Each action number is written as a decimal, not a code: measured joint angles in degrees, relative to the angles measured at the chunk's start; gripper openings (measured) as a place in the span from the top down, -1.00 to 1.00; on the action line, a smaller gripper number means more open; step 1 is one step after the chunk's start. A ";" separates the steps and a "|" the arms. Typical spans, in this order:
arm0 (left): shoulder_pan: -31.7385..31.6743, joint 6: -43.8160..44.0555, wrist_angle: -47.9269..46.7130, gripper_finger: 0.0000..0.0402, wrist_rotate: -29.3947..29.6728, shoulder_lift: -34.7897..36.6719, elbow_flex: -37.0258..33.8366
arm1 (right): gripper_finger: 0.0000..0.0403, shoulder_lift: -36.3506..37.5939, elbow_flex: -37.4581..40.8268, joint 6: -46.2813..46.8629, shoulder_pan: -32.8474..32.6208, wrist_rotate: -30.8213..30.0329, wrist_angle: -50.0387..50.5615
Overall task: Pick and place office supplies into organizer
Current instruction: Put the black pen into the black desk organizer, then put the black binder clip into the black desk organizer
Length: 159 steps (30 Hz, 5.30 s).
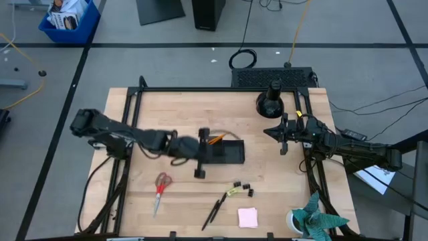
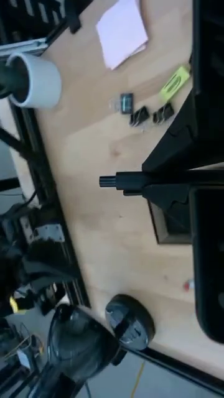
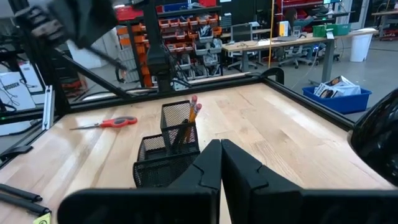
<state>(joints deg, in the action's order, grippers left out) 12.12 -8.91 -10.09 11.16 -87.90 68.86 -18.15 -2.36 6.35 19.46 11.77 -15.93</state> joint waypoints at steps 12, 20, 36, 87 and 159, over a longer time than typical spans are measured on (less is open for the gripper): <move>-14.99 0.03 27.74 0.93 -22.96 -0.37 -14.27 | 0.98 0.00 0.00 -1.05 0.00 0.02 0.95; -18.73 5.03 48.31 0.93 -24.84 -0.26 -27.90 | 0.98 0.01 -0.01 -1.49 0.00 0.02 0.84; -19.18 6.13 57.62 0.91 -20.99 -5.76 -31.88 | 0.98 0.00 -0.01 -1.70 0.01 0.03 0.77; -18.01 10.58 48.85 0.29 -15.66 -1.44 -31.36 | 0.98 0.00 -0.01 -2.54 0.00 0.09 0.82; 28.68 87.84 -39.69 0.64 26.49 -14.91 2.32 | 0.98 -4.62 -0.01 -3.36 -9.24 6.55 -0.47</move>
<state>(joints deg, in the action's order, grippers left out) 40.80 78.93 -49.78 37.65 -102.80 71.19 -22.77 -2.37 2.99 10.23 18.32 -16.40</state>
